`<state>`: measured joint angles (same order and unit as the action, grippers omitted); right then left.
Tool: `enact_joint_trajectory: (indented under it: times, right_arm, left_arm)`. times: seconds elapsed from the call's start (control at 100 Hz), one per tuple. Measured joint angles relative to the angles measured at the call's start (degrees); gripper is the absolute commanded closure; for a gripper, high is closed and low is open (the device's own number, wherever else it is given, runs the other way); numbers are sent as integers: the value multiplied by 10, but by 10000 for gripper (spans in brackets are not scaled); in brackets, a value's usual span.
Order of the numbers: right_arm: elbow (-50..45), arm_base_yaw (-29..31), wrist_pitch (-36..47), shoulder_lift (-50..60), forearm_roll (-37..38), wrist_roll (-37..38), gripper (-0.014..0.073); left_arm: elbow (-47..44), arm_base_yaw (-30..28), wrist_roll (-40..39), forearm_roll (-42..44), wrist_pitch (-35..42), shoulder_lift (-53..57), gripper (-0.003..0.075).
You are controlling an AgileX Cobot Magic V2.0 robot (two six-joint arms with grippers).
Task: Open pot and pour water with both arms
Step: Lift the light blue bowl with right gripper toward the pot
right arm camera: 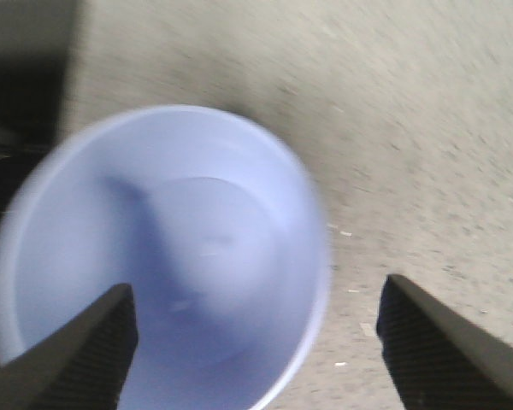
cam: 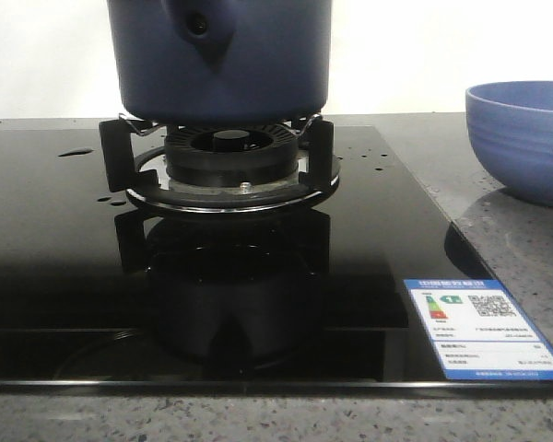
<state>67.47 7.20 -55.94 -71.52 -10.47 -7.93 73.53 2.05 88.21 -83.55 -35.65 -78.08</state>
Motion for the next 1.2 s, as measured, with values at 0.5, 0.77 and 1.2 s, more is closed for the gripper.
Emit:
enact_joint_trajectory:
  times: [0.5, 0.77, 1.2]
  right_arm:
    - [6, 8, 0, -143, 8, 4, 621]
    - [23, 8, -6, -143, 4, 1, 667]
    - [204, -37, -88, -140, -51, -20, 667]
  left_arm:
    - [0, -19, 0, 0, -8, 3, 353]
    - [0, -19, 0, 0, -5, 3, 353]
    - [0, -19, 0, 2, 30, 3, 353]
